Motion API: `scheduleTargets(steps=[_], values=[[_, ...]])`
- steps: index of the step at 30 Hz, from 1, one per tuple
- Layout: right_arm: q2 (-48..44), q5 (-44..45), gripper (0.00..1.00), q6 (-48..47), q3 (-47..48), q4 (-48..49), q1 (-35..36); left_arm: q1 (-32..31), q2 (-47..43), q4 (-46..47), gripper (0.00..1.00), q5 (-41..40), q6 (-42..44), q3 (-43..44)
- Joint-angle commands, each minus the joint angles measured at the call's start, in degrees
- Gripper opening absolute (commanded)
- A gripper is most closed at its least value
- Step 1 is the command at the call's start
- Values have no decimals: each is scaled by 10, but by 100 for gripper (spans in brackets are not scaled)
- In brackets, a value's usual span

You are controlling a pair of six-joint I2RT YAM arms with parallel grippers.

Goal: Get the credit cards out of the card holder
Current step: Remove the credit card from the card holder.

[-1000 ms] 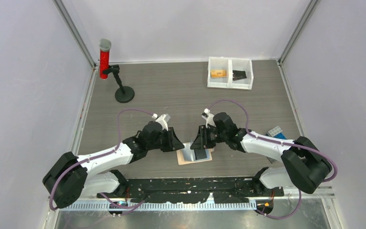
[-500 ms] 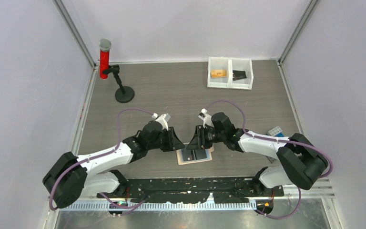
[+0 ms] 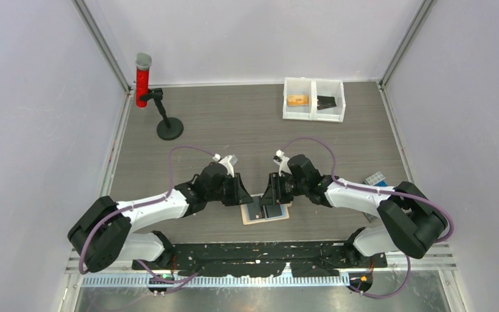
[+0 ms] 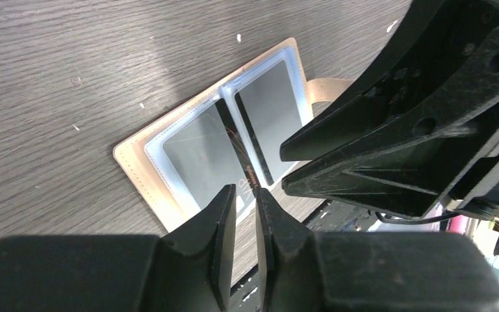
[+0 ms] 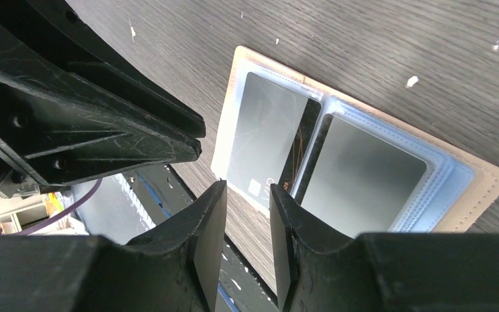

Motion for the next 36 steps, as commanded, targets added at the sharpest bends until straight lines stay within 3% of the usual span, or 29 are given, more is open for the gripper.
scheduleTargets(steps=[1,15,30,36], values=[[4,22,37,-13,20,0,3,-1,24,30,17,-8,18,0],[29,40,37,15,28,13,11,-7,62,52,9,-27,20,-28],[55,69,36,27,43,14,28,-17,67,84,8,-32,8,-65],[56,129,37,6,51,-35,37,-17,63,85,8,-36,8,-71]])
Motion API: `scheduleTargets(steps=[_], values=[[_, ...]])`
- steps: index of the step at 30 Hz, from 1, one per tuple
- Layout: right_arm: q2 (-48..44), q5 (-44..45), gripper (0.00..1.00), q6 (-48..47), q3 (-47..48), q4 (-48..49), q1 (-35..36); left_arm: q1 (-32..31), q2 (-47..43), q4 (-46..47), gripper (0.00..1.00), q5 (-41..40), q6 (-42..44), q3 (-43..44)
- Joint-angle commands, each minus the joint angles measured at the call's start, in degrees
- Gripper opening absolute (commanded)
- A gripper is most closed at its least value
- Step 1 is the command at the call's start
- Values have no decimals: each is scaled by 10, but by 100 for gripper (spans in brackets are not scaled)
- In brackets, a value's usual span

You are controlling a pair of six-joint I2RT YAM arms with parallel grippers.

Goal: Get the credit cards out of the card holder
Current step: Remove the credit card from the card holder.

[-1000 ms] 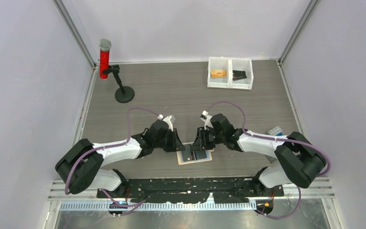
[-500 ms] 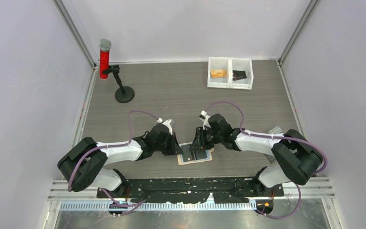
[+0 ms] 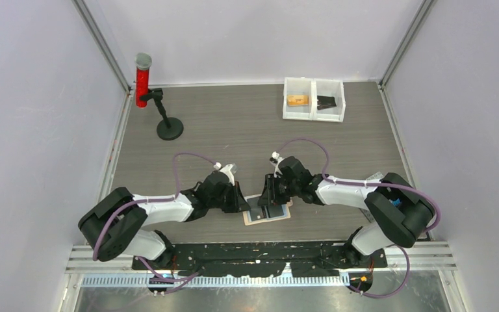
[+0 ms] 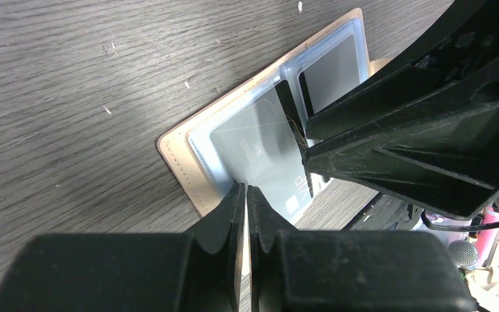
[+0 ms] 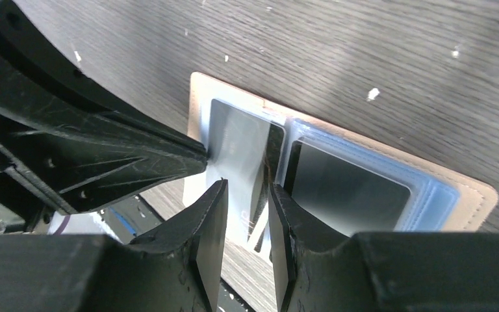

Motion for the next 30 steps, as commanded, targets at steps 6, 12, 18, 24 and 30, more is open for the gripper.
scheduleTargets(steps=[6,12,18,24,30], values=[[-13,83,36,-26,24,-61,14,-4,-3,-4,8,-18,1,-16],[-5,93,36,-27,33,-80,25,-9,-3,-2,8,-19,-1,-15],[-4,103,38,-30,42,-90,32,-11,-8,-3,8,-23,-2,-18],[12,90,40,-35,44,-82,33,-12,-9,-2,8,-35,-7,-29],[7,68,38,-36,42,-62,32,-14,-16,-2,8,-36,-7,-31]])
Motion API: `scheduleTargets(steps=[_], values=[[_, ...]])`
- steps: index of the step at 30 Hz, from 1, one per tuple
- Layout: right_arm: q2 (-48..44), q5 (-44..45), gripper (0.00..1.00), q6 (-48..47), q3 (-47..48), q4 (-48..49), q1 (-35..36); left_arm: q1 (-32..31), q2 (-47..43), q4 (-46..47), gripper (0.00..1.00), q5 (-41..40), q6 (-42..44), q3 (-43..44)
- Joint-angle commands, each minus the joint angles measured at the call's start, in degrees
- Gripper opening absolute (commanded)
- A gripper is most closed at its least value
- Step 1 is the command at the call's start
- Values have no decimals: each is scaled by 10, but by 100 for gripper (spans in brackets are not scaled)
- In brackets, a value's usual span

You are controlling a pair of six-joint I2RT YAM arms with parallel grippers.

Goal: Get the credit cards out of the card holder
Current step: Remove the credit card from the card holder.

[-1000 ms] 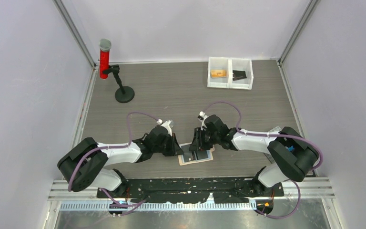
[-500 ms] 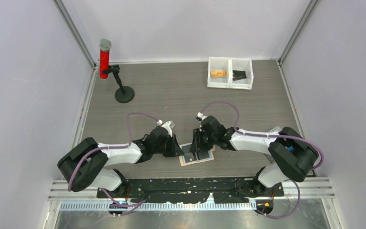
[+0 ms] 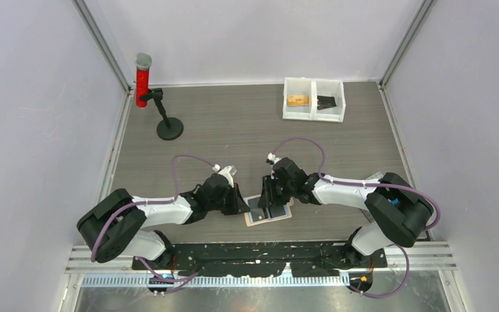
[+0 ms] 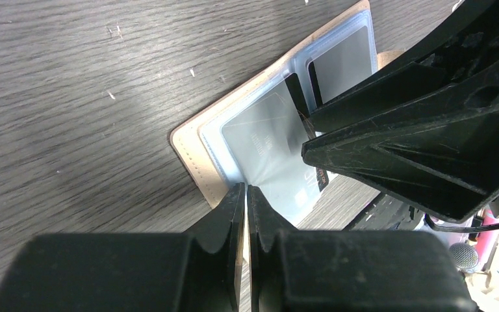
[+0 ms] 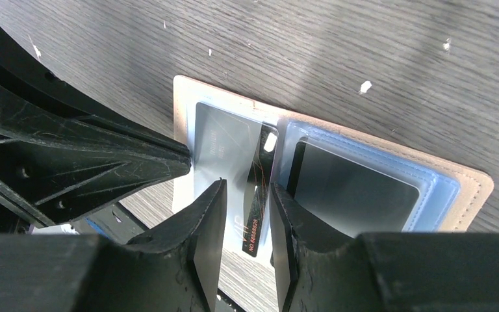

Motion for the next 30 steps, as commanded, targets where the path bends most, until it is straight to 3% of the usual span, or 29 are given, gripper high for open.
scheduleTargets(steps=[1,7,12,30], values=[[2,-10,37,-15,9,10,2,-5,-9,-17,8,-25,7,-16],[-1,-36,25,-5,-6,55,-2,-5,-9,-19,8,-28,7,-16],[-16,-48,7,-9,-18,76,-6,-5,-5,-20,8,-25,8,-13],[-59,-149,5,-31,-71,126,-72,-7,-5,-35,8,-32,14,-14]])
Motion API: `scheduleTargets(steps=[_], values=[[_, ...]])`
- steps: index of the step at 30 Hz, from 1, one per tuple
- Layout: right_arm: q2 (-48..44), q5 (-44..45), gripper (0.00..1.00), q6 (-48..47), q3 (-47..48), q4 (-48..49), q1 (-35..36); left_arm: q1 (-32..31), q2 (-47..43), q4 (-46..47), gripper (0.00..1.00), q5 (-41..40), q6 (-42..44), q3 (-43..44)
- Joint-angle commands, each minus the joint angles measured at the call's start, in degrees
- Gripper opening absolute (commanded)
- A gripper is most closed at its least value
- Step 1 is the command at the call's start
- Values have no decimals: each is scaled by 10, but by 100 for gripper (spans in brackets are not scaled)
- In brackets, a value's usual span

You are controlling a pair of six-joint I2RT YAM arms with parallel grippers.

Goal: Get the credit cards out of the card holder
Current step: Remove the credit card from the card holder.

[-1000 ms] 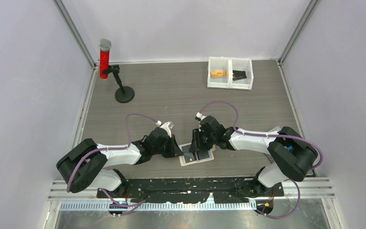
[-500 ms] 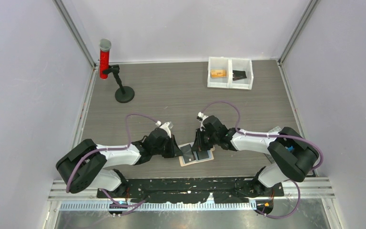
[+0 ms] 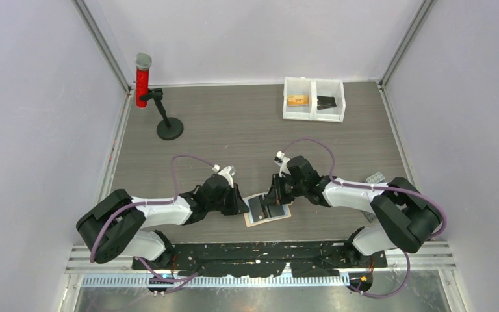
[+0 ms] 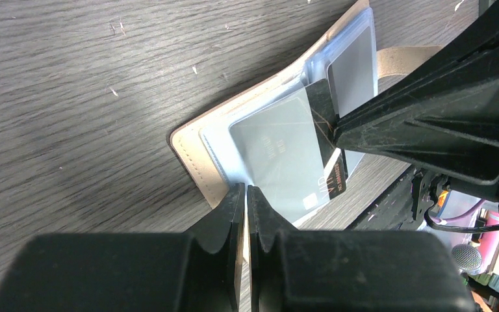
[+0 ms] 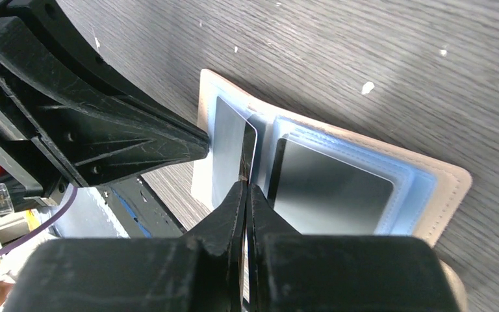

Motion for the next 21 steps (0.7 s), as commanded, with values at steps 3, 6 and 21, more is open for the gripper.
scheduleTargets(steps=[3,6,21], values=[[-29,-51,5,-23,-14,32,-24,-3,-1,-34,8,-27,13,-12],[-31,-54,5,-29,-13,26,-27,-3,-2,-34,8,-26,14,-11],[-55,-64,5,-27,-22,25,-45,-3,-7,-35,8,-22,15,-6]])
